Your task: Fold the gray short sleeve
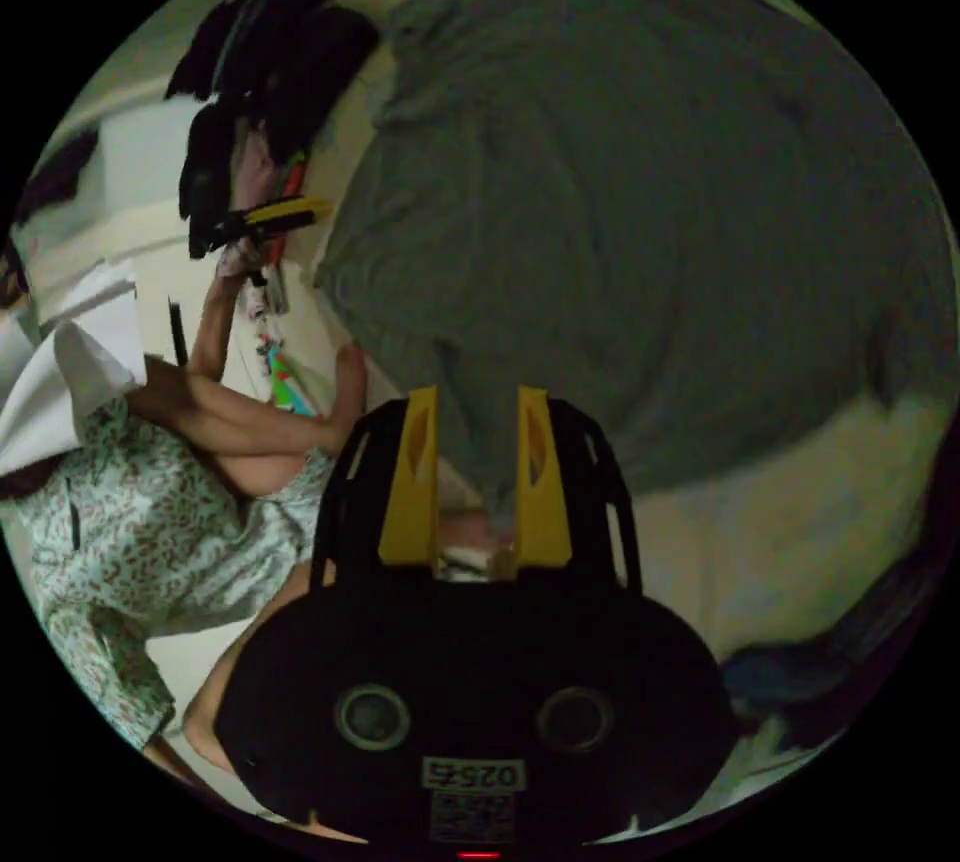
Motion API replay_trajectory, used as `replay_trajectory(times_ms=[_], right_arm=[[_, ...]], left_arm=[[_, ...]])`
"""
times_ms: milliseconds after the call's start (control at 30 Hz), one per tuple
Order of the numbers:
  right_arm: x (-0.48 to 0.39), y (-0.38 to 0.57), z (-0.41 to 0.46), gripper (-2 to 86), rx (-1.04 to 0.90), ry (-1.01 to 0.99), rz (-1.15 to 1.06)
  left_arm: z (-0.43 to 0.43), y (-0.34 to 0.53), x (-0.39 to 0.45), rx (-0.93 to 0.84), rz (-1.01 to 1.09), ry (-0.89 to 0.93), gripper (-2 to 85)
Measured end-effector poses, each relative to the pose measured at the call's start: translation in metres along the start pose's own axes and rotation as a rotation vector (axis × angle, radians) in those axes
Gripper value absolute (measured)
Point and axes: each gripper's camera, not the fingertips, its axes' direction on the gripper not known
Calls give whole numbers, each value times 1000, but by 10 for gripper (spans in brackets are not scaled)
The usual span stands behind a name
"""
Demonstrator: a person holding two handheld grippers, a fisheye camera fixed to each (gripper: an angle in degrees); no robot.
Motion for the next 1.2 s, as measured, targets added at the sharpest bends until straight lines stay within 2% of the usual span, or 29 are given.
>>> replay_trajectory(times_ms=[133, 167, 267, 400, 500, 567, 667, 767, 800, 867, 967, 1100, 1200], right_arm=[[23, 128, 35, 146, 119, -167, 363], [24, 163, 52, 150, 186, -228, 458], [14, 221, 104, 160, 279, -316, 575], [-36, 260, 151, 157, 477, -362, 525], [-92, 273, 149, 144, 637, -215, 463], [-133, 273, 140, 138, 674, -106, 393], [-181, 263, 144, 131, 605, 49, 324], [-199, 257, 160, 104, 516, 114, 318], [-204, 260, 162, 46, 510, 140, 342], [-214, 266, 160, 8, 494, 197, 363], [-231, 296, 135, -4, 512, 156, 359], [-233, 381, 62, -7, 638, -74, 441], [-216, 424, 37, -8, 603, -151, 484]], left_arm=[[13, 14, -38, -70, -135, 38, 71], [21, 12, -49, -83, -175, 98, 73], [45, -1, -64, -100, -228, 174, 72], [74, -33, -71, -113, -219, 116, 66], [93, -61, -81, -134, -226, 121, 68], [105, -78, -83, -152, -203, 89, 68], [128, -104, -86, -166, -162, -13, 61], [154, -129, -99, -168, -162, 5, 43], [165, -138, -105, -168, -166, 23, 29], [185, -152, -114, -178, -159, 42, 7], [214, -170, -130, -173, -145, 60, -8], [221, -186, -151, -115, -137, 133, -14], [230, -195, -162, -108, -99, 116, -16]])
